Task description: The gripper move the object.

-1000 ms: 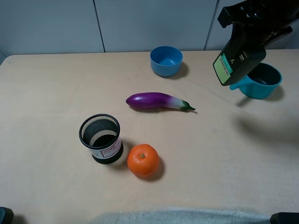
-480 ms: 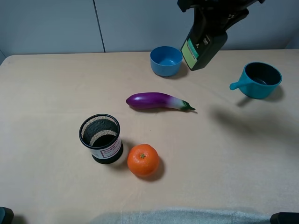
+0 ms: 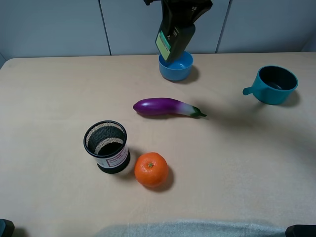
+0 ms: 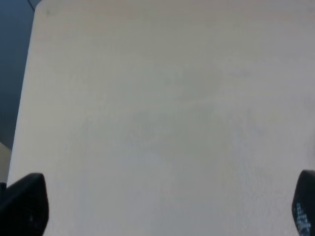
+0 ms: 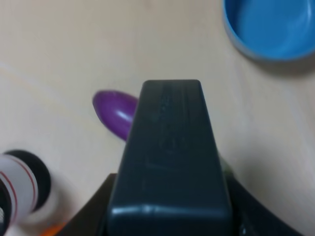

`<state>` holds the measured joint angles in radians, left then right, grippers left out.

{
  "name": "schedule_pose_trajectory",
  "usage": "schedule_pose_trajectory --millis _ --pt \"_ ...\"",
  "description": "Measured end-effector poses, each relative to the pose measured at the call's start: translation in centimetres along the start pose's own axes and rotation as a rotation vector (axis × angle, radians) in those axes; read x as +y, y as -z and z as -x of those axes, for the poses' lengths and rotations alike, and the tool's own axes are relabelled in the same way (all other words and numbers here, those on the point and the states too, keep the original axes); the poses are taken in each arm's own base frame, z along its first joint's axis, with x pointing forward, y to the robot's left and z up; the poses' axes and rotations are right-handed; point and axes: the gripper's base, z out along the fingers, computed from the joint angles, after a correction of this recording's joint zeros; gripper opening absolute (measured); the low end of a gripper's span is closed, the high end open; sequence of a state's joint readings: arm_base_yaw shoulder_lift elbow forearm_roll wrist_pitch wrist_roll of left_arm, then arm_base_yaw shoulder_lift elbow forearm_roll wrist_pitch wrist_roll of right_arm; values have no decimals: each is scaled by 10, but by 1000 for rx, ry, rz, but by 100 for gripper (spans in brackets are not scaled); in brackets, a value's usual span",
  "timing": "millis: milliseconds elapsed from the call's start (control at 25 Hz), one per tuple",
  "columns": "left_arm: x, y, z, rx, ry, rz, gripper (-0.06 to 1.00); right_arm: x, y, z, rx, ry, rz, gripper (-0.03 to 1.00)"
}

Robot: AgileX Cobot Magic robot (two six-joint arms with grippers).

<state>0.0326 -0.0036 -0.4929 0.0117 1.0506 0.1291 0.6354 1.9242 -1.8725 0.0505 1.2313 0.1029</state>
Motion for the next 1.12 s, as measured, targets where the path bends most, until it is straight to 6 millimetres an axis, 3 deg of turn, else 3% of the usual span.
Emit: schedule_pose_trajectory --millis 440,1120 --pt "0 0 0 0 0 0 99 16 -38 39 -42 19 32 29" --pt "0 0 0 0 0 0 99 20 -99 61 -161 -10 84 29"
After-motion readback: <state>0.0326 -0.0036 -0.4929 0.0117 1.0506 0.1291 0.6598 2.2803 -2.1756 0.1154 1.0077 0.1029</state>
